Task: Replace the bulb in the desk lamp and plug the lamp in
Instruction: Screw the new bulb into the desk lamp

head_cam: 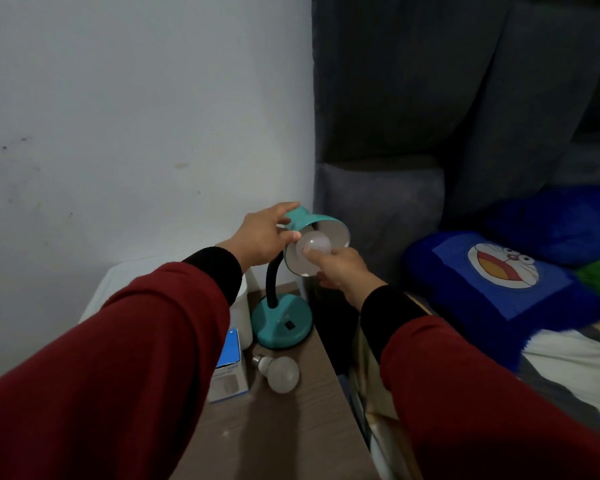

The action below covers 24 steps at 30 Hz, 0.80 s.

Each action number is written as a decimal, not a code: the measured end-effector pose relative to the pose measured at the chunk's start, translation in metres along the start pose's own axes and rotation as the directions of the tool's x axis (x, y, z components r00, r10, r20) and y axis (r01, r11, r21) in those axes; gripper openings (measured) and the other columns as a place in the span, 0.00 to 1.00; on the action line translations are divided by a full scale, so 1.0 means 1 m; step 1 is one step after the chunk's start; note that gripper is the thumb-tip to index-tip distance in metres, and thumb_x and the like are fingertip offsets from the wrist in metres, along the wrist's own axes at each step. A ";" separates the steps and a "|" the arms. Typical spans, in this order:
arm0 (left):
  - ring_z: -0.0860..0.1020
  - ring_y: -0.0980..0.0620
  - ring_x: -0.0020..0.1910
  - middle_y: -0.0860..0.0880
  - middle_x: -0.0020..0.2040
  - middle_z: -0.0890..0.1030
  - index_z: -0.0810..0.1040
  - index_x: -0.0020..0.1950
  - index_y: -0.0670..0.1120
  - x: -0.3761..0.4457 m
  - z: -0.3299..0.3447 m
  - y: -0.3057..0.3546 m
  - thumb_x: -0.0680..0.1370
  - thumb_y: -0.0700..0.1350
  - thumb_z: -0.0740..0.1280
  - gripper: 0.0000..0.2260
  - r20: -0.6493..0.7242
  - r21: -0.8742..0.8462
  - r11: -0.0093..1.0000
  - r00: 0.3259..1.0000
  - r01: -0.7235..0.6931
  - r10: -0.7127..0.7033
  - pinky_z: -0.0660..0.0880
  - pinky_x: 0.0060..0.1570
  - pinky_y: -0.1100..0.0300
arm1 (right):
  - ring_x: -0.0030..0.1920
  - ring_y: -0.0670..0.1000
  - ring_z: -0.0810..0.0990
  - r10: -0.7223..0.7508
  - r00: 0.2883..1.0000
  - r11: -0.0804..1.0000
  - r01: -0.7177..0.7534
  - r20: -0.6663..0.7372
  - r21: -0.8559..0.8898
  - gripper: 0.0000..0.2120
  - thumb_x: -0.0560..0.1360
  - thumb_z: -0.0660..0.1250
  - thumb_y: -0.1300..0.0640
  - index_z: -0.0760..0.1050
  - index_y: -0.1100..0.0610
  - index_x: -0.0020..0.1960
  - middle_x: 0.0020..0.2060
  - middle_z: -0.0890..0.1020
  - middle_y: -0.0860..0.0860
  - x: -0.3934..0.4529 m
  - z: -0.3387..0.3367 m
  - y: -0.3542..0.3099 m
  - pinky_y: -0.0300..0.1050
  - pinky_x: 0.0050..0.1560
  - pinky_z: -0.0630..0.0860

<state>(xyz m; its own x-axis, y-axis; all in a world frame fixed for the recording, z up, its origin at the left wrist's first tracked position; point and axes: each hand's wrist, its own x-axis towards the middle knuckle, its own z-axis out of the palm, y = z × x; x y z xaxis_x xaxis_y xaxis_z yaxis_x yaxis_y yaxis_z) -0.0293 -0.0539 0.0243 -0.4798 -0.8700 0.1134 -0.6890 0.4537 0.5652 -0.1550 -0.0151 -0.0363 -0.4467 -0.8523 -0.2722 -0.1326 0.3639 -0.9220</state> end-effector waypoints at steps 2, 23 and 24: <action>0.76 0.48 0.63 0.44 0.68 0.73 0.63 0.74 0.51 -0.004 0.000 -0.003 0.78 0.47 0.65 0.25 0.010 0.029 0.999 1.000 0.019 -0.019 0.65 0.65 0.62 | 0.59 0.57 0.79 -0.035 0.999 0.991 0.037 0.020 -0.129 0.33 0.65 0.73 0.44 0.75 0.61 0.64 0.60 0.80 0.58 -0.004 -0.005 -0.003 0.53 0.61 0.77; 0.75 0.44 0.62 0.41 0.63 0.75 0.74 0.62 0.39 -0.119 -0.105 -0.094 0.77 0.52 0.64 0.20 -0.060 0.628 0.661 0.872 0.411 -0.485 0.73 0.57 0.56 | 0.68 0.56 0.72 -0.042 0.968 0.258 0.250 0.248 -0.933 0.29 0.73 0.68 0.45 0.68 0.59 0.69 0.67 0.73 0.54 -0.090 0.016 -0.062 0.46 0.64 0.69; 0.76 0.44 0.62 0.41 0.63 0.75 0.74 0.62 0.39 -0.125 -0.111 -0.101 0.77 0.51 0.64 0.20 -0.072 0.623 0.651 0.860 0.434 -0.505 0.73 0.57 0.56 | 0.68 0.56 0.71 -0.028 0.965 0.244 0.261 0.262 -0.934 0.28 0.74 0.67 0.45 0.69 0.59 0.69 0.67 0.73 0.54 -0.092 0.023 -0.065 0.45 0.65 0.68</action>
<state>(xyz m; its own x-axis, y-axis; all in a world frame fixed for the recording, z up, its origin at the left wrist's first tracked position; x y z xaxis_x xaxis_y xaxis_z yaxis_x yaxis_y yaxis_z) 0.1609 -0.0121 0.0431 -0.0259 -0.9913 -0.1290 -0.9950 0.0379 -0.0919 -0.0847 0.0308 0.0425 -0.1955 -0.9309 -0.3084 -0.9752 0.2177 -0.0389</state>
